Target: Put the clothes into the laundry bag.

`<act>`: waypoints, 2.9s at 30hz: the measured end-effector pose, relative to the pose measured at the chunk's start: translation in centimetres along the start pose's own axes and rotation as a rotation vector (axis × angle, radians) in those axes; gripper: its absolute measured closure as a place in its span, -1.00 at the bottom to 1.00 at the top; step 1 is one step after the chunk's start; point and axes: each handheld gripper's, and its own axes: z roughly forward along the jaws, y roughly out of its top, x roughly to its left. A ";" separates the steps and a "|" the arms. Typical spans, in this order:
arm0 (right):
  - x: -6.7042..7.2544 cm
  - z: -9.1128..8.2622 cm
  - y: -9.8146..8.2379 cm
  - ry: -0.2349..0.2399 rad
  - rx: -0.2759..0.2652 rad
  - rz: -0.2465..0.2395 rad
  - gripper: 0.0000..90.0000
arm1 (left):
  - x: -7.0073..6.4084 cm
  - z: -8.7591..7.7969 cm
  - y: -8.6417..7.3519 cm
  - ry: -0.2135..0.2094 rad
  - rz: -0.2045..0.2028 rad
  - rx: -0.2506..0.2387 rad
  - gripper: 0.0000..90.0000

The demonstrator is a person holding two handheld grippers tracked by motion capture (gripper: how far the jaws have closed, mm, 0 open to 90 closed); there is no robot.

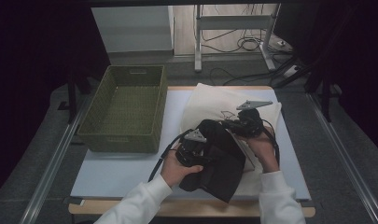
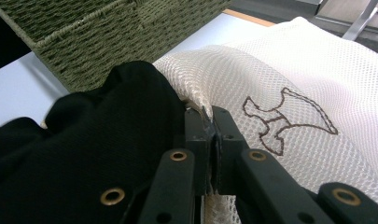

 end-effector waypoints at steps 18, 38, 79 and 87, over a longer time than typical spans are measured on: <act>0.2 -0.5 0.2 0.010 -0.020 0.003 0.92 | 0.8 2.1 -0.2 0.026 -0.023 0.047 0.50; 0.4 -1.2 0.5 0.009 -0.054 0.005 0.93 | 0.4 3.8 -0.1 0.022 -0.020 0.080 0.50; 0.4 -1.2 0.5 0.033 -0.042 0.000 0.93 | 0.6 2.2 2.7 0.149 0.014 -0.022 -0.36; 0.3 -1.3 0.4 0.031 -0.044 0.001 0.93 | -0.9 -1.1 0.4 0.138 0.027 -0.034 -0.48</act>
